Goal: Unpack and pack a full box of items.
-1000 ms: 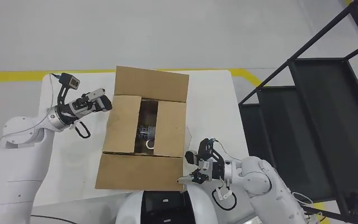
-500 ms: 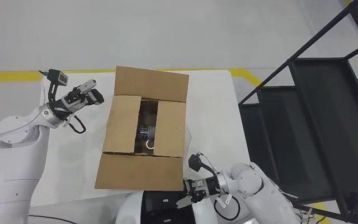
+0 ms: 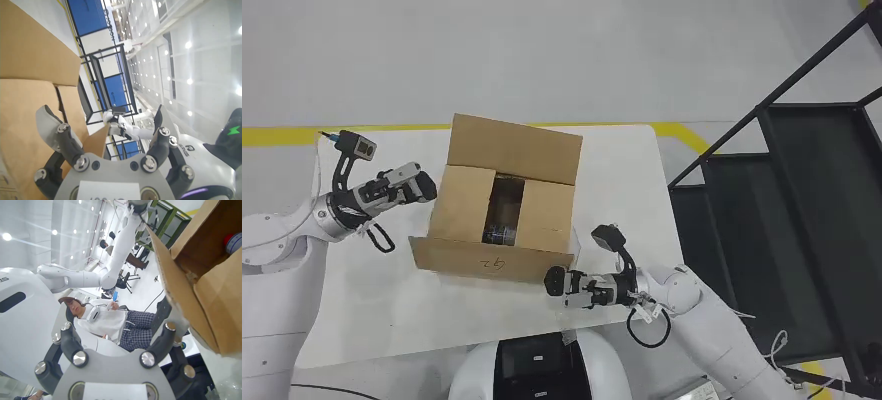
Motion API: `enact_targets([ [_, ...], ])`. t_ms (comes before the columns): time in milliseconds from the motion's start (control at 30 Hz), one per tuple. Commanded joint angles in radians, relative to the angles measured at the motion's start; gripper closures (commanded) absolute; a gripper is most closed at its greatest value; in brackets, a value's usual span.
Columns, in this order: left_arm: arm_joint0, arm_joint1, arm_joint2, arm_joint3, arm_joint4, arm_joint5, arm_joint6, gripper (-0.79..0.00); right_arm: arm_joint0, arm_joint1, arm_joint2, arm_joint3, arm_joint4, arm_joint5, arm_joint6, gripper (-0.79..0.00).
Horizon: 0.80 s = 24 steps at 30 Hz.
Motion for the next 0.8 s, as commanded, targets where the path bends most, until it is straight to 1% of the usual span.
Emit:
enact_targets([
  [0,0.010,0.005,-0.008,-0.018,-0.035,0.012,-0.091,-0.785,0.035,-0.005,-0.018,0.050,0.001,-0.015,-0.015,-0.785],
  [133,0.025,0.010,-0.008,-0.024,-0.082,0.037,-0.196,-0.785,0.089,-0.017,-0.055,0.118,-0.008,-0.027,-0.039,-0.785],
  [233,0.024,0.014,0.016,-0.002,-0.049,0.071,-0.264,-0.785,0.118,-0.024,-0.068,0.148,-0.061,-0.025,-0.082,-0.785],
  [333,0.005,0.013,0.042,0.049,0.023,0.050,-0.231,-0.785,0.131,-0.032,-0.086,0.157,-0.055,-0.042,-0.127,-0.785],
  [400,-0.013,0.011,0.066,0.090,0.060,0.044,-0.217,-0.785,0.144,-0.034,-0.091,0.165,-0.051,-0.054,-0.131,-0.785],
  [500,-0.041,0.009,0.093,0.136,0.089,0.044,-0.217,-0.785,0.163,-0.035,-0.079,0.176,-0.056,-0.070,-0.156,-0.785],
  [667,-0.063,0.011,0.106,0.164,0.106,0.046,-0.239,-0.785,0.200,-0.034,-0.014,0.214,-0.116,-0.077,-0.285,-0.785],
  [767,-0.059,0.016,0.100,0.160,0.109,0.047,-0.250,-0.785,0.231,-0.039,0.012,0.247,-0.188,-0.052,-0.384,-0.785],
])
